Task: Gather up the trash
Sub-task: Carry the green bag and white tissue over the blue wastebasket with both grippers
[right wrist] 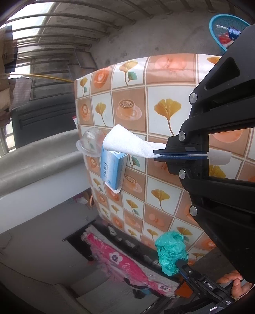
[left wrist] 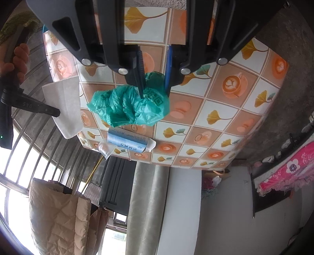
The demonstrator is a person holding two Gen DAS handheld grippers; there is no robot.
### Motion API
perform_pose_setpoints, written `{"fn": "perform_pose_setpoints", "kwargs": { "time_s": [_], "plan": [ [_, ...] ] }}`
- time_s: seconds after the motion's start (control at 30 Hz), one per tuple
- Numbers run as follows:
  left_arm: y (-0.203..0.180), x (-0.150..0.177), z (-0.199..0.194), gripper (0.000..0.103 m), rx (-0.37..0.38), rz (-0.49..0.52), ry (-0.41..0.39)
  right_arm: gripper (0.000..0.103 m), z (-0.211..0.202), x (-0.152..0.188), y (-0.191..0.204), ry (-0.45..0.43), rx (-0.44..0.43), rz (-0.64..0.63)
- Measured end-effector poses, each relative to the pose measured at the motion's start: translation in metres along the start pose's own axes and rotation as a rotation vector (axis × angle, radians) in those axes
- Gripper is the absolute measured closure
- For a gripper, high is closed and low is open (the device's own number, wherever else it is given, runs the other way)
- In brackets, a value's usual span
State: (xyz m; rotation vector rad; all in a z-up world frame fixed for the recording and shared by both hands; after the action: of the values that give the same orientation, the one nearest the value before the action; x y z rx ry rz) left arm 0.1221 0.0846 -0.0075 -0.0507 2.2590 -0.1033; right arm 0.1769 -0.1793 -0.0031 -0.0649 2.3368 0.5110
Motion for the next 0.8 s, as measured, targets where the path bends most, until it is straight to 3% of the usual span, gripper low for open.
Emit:
{"fn": "perform_pose_setpoints", "kwargs": {
  "time_s": [0.5, 0.6, 0.8],
  "plan": [
    [-0.043, -0.01, -0.023, 0.086, -0.026, 0.109, -0.06, 0.103, -0.046, -0.001, -0.025, -0.07, -0.044, 0.042],
    [-0.063, -0.012, -0.026, 0.086, 0.023, 0.128, -0.066, 0.103, -0.067, -0.002, -0.041, -0.098, -0.026, 0.055],
    [-0.129, -0.011, -0.025, 0.086, 0.186, 0.222, -0.061, 0.103, -0.124, 0.008, -0.101, -0.154, 0.11, 0.109]
  ]
}}
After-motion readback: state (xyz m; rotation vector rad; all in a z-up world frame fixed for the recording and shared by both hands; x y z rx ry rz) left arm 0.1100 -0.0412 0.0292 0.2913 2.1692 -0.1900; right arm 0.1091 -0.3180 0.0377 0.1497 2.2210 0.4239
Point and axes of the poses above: each gripper's, at about its wrist camera, not at the fingertips, and z roughly the way its jaws point, y to its left, x to its underside, the point moved 4 cm from there along z, roughly the way its jaws point, and after that the axes turned 3 degrees about z, right-handed, at the moved point
